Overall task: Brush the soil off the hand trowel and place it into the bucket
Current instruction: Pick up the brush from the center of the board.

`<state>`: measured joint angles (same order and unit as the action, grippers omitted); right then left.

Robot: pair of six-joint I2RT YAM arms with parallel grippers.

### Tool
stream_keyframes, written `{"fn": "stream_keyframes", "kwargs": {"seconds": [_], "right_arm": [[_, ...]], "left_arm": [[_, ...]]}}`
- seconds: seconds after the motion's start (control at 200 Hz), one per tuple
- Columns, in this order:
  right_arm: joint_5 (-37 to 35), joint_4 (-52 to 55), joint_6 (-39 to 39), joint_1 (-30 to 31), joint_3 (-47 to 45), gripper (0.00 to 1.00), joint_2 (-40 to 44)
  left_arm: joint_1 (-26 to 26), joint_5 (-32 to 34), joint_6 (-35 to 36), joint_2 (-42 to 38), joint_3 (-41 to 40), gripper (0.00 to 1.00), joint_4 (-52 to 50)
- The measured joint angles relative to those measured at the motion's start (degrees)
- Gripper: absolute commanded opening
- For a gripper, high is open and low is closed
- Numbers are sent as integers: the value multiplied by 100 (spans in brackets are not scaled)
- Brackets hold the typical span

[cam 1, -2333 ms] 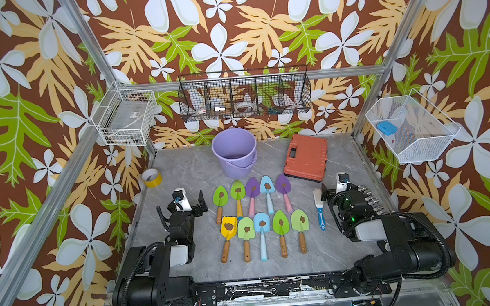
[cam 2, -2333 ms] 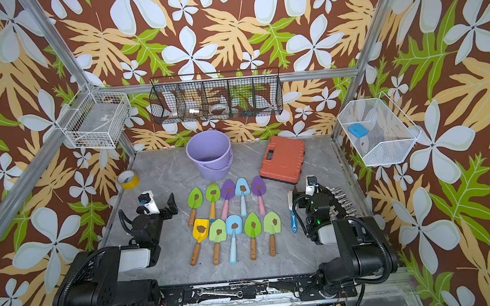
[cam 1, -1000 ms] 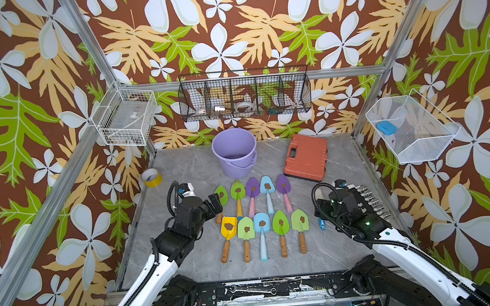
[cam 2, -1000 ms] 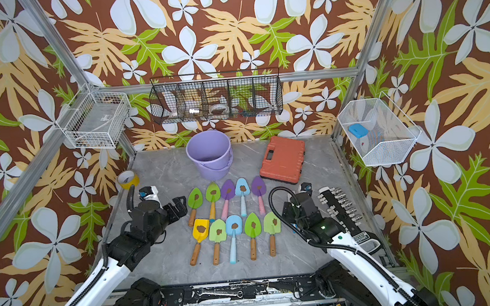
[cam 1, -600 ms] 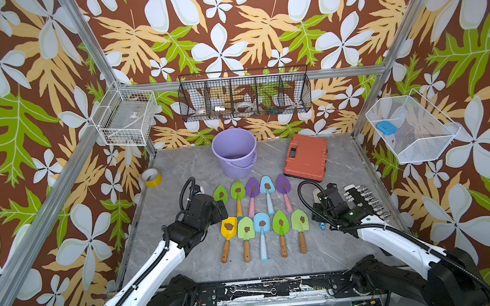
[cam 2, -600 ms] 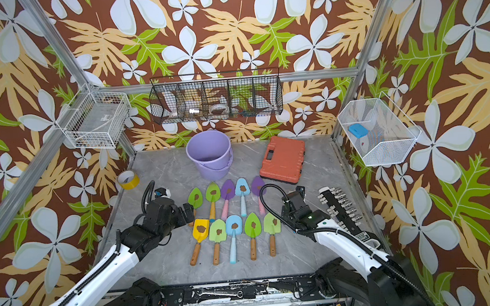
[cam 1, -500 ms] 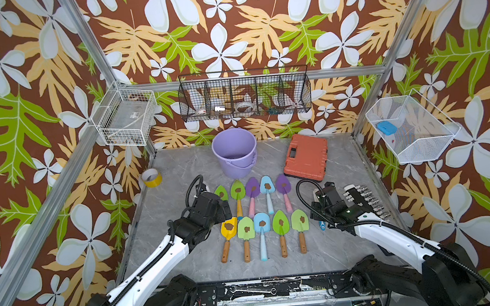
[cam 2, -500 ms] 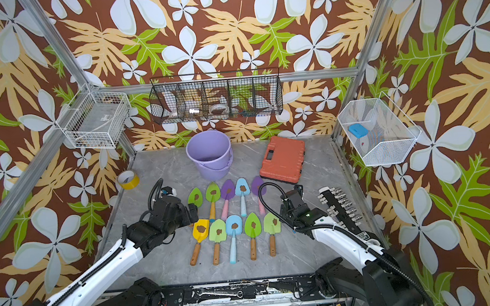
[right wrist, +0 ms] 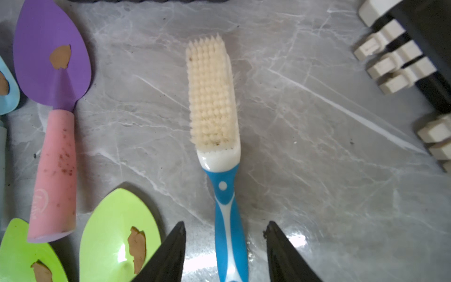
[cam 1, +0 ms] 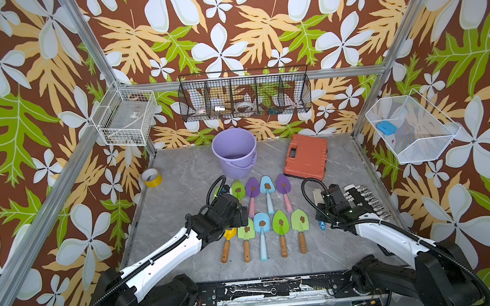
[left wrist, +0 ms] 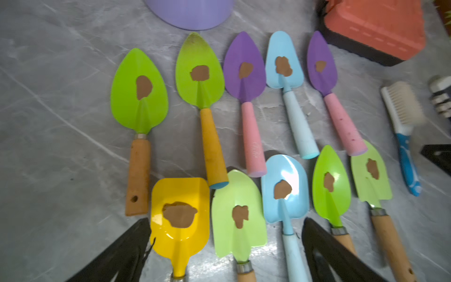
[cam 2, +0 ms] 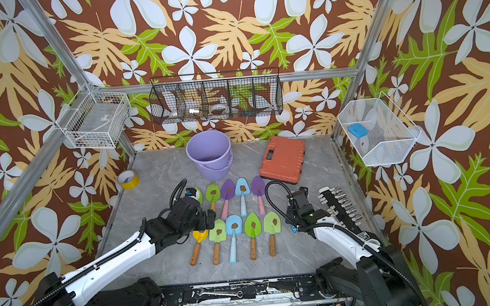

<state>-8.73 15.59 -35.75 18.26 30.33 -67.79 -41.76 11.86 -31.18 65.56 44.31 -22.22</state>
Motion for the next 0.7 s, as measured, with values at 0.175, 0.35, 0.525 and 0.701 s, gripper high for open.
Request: {"fn": "stream_keyframes", "kwargs": {"seconds": [0.175, 0.35, 0.525, 0.701], "right_arm": [[-4, -269, 24, -22, -31, 48, -382], [-35, -426, 63, -22, 28, 43, -667], [-103, -551, 129, -22, 179, 39, -984], [-236, -605, 151, -22, 280, 33, -1296]], "left_arm": [[-2, -341, -24, 33, 0, 93, 284], [-2, -420, -57, 20, 0, 89, 363], [-2, -376, -153, 24, -48, 88, 398], [-2, -321, -170, 24, -94, 87, 404]]}}
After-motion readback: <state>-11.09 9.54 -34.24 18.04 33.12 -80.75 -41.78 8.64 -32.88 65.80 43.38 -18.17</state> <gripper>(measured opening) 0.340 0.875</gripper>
